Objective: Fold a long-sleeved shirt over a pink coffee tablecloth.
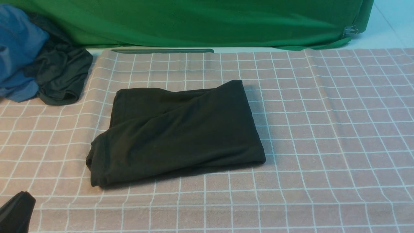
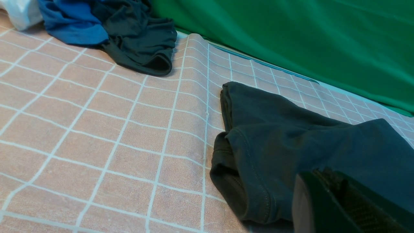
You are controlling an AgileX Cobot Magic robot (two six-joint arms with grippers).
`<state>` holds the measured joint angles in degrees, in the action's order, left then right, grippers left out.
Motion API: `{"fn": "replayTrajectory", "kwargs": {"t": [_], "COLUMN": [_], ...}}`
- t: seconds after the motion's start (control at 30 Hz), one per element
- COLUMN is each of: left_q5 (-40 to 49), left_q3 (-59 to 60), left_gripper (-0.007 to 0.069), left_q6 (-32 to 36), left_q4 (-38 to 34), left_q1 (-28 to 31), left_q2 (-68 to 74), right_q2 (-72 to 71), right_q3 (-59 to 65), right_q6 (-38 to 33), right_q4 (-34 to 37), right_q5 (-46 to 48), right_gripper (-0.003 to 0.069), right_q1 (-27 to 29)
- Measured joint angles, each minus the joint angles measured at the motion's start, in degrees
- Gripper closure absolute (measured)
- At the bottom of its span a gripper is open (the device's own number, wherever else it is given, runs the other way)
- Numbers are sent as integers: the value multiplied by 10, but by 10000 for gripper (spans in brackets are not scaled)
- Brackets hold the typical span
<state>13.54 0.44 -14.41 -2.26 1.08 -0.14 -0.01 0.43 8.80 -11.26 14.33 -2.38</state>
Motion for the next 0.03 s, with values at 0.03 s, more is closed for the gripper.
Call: {"fn": "replayTrajectory", "kwargs": {"t": [0.03], "left_q5": [0], "left_q3": [0], "left_gripper": [610], "left_q6": [0], "left_q4": [0], "left_q1": [0], "left_q2": [0], "right_q2": [0], "right_q3": [0], "right_q6": [0], "right_q4": [0], "right_q5": [0], "right_gripper": [422], "right_q1": [0]}}
